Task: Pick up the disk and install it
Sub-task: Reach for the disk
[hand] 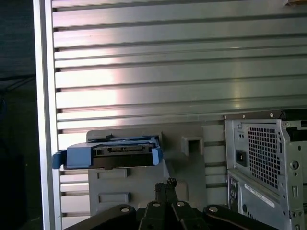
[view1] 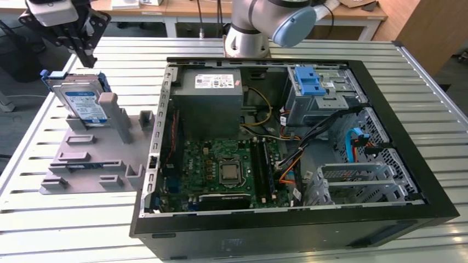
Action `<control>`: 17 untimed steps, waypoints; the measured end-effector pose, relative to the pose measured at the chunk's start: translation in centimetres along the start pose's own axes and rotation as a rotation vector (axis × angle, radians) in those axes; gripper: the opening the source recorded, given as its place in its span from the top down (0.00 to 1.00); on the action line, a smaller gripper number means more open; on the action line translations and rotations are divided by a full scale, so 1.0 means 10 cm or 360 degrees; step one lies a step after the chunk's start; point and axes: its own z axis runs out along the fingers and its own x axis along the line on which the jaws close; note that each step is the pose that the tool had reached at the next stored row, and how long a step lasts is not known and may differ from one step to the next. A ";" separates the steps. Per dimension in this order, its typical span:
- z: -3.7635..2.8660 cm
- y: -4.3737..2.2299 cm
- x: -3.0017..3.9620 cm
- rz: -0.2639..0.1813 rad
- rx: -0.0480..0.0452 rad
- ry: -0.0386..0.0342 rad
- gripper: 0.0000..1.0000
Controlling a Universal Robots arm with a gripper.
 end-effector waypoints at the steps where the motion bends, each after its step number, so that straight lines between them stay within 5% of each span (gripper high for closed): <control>1: 0.002 0.000 0.016 0.0000 0.0000 0.0000 0.89; 17: 0.041 0.026 0.260 0.0000 0.0000 0.0000 0.89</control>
